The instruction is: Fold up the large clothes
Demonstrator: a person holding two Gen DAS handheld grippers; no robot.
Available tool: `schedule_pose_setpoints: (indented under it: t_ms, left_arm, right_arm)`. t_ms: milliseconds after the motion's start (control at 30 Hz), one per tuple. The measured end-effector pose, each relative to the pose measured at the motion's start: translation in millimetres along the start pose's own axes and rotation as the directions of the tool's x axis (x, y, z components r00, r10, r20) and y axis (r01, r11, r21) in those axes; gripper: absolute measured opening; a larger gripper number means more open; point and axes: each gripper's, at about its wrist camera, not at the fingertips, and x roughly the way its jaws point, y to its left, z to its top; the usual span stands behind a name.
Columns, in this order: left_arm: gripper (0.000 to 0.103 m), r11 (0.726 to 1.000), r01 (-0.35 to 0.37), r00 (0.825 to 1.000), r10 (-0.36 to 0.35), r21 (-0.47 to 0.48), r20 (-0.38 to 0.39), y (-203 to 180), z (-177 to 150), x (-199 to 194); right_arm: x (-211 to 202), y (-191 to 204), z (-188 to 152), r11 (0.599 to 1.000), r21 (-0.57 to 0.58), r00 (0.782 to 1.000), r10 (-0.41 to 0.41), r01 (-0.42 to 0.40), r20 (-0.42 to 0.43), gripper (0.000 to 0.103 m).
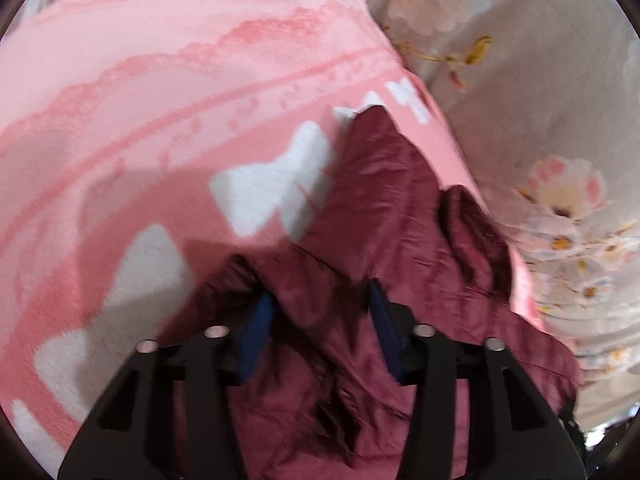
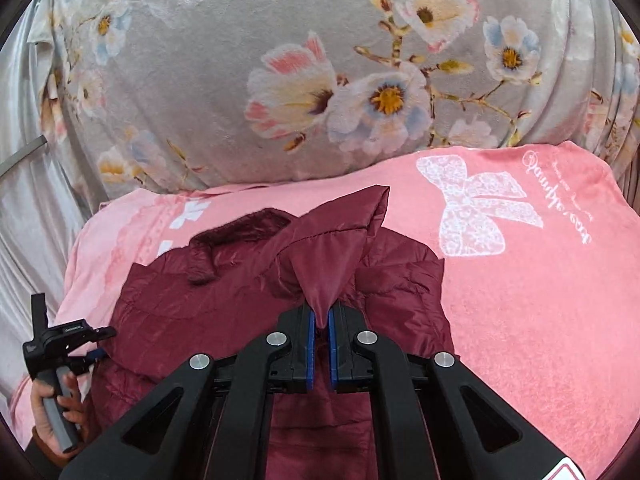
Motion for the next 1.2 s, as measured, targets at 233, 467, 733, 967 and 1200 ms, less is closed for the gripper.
schedule_pose_setpoints:
  t_ms: [233, 467, 733, 967, 1200]
  left_arm:
    - [0.008, 0.982, -0.159, 0.984, 0.150, 0.097, 0.090, -1.6, -9.7, -9.3]
    - [0.008, 0.961, -0.209, 0.976, 0.195, 0.180, 0.093, 1.0, -18.5, 1.0]
    - [0.008, 0.907, -0.307, 0.947, 0.260, 0.287, 0.192, -13.6, -33.2, 7.1]
    - [0.010, 0.899, -0.290, 0.954, 0.242, 0.328, 0.178, -18.1, -33.4, -23.9]
    - [0.010, 0.877, -0.183, 0.977, 0.111, 0.445, 0.183, -95.9, -37.6, -44.1]
  right_arm:
    - [55.7, -16.4, -51.6, 0.998, -0.017, 0.981, -0.060, 0.058, -0.182, 0.004]
    - [81.4, -22.8, -82.4, 0.997, -0.002, 0.968, -0.074, 0.076, -0.241, 0.005]
    - [87.0, -15.6, -86.3, 0.993, -0.054, 0.966, -0.111, 0.102, -0.232, 0.006]
    - [43.2, -28.2, -70.0, 0.991, 0.044, 0.977, -0.114, 0.123, -0.178, 0.018]
    - [51.1, 39.0, -38.5, 0.998, -0.023, 0.984, 0.054, -0.059, -0.168, 0.018]
